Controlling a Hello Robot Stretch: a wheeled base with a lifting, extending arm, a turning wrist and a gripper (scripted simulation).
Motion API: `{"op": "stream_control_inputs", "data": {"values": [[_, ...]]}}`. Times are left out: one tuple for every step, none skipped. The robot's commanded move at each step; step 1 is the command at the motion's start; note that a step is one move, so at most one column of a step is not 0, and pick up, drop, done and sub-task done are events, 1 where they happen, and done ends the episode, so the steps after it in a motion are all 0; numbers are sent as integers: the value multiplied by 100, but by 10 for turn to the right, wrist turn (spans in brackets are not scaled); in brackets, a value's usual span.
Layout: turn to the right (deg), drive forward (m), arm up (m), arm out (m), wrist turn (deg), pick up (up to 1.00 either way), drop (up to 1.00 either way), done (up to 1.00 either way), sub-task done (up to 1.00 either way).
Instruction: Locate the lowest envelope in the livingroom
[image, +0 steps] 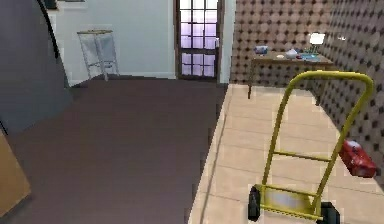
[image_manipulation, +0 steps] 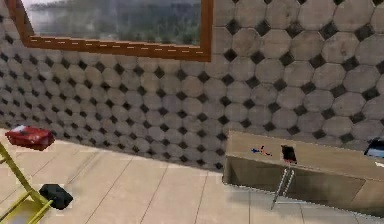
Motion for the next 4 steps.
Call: {"op": "stream_control_inputs", "data": {"values": [[0, 90, 0, 0, 0, 0, 0, 0, 0], [120, 0, 0, 0, 0, 0, 0, 0, 0], [0, 100, 0, 0, 0, 0, 0, 0, 0], [30, 0, 0, 0, 0, 0, 0, 0, 0]]}}
